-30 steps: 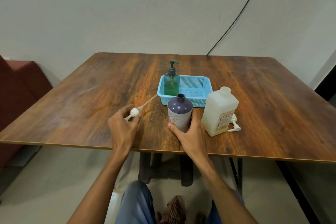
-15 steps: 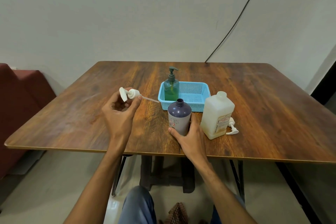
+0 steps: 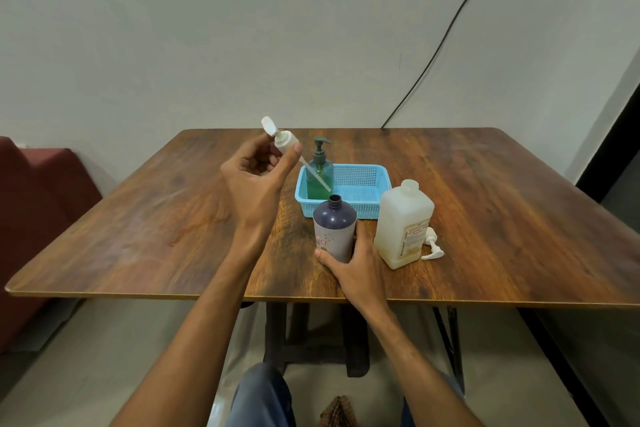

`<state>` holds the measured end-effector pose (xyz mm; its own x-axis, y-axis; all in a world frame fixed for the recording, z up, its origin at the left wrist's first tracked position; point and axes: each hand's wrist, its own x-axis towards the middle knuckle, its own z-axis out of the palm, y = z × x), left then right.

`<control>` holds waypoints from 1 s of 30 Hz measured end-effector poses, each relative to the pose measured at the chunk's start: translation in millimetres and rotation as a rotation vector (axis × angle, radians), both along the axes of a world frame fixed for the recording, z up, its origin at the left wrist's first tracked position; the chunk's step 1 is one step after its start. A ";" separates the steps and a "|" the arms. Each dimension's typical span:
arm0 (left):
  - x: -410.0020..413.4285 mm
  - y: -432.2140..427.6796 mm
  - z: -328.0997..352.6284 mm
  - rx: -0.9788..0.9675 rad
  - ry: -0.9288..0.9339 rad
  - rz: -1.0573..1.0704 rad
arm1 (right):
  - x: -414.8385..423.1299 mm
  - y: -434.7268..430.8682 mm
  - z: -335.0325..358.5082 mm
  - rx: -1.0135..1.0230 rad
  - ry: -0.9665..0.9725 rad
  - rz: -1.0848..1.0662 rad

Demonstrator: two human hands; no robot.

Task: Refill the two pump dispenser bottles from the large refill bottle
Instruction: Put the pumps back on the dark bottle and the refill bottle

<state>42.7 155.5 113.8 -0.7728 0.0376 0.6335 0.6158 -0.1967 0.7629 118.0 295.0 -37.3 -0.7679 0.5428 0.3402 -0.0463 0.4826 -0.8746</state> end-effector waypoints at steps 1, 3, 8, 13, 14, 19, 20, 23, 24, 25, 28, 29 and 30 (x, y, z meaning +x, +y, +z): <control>0.1 2.3 1.6 0.001 0.002 -0.010 | -0.7 0.2 -0.5 -0.003 0.003 0.001; -0.1 6.7 3.2 0.000 0.003 -0.023 | -1.6 0.4 -1.4 0.001 0.008 -0.002; -2.9 17.7 -2.1 -0.031 -0.016 -0.023 | -2.4 -0.1 -1.8 0.014 -0.001 -0.016; -5.7 27.6 -13.4 -0.136 -0.047 -0.029 | -2.0 -0.6 -1.3 -0.010 -0.011 -0.014; -5.2 29.8 -16.2 -0.173 -0.053 -0.028 | -2.2 -0.7 -1.4 -0.008 -0.010 -0.020; -1.9 39.2 -38.2 -0.293 -0.078 -0.012 | -5.7 0.3 -7.8 0.006 -0.026 -0.044; -2.3 40.2 -43.2 -0.314 -0.071 0.000 | -6.4 0.3 -8.3 0.004 -0.030 -0.044; -1.7 41.7 -54.3 -0.379 -0.058 0.025 | -5.9 -0.2 -7.4 0.004 -0.033 -0.046; -1.2 41.8 -57.0 -0.396 -0.055 0.031 | -5.0 -0.6 -6.2 0.003 -0.032 -0.044; -1.2 42.0 -59.4 -0.407 -0.054 0.036 | -4.3 -0.8 -5.1 0.003 -0.033 -0.043; -1.0 43.0 -66.4 -0.406 -0.075 0.042 | -2.3 -0.1 -2.7 -0.002 -0.041 -0.034; -1.8 43.4 -68.5 -0.409 -0.083 0.041 | -2.5 0.2 -2.9 -0.003 -0.039 -0.033; -2.7 43.7 -70.0 -0.419 -0.086 0.042 | -2.8 0.4 -3.1 -0.003 -0.036 -0.034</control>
<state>40.0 199.2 43.8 -0.8284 0.2456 0.5034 0.5474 0.1645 0.8205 115.2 295.4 -40.5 -0.7609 0.5693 0.3112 0.0012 0.4808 -0.8768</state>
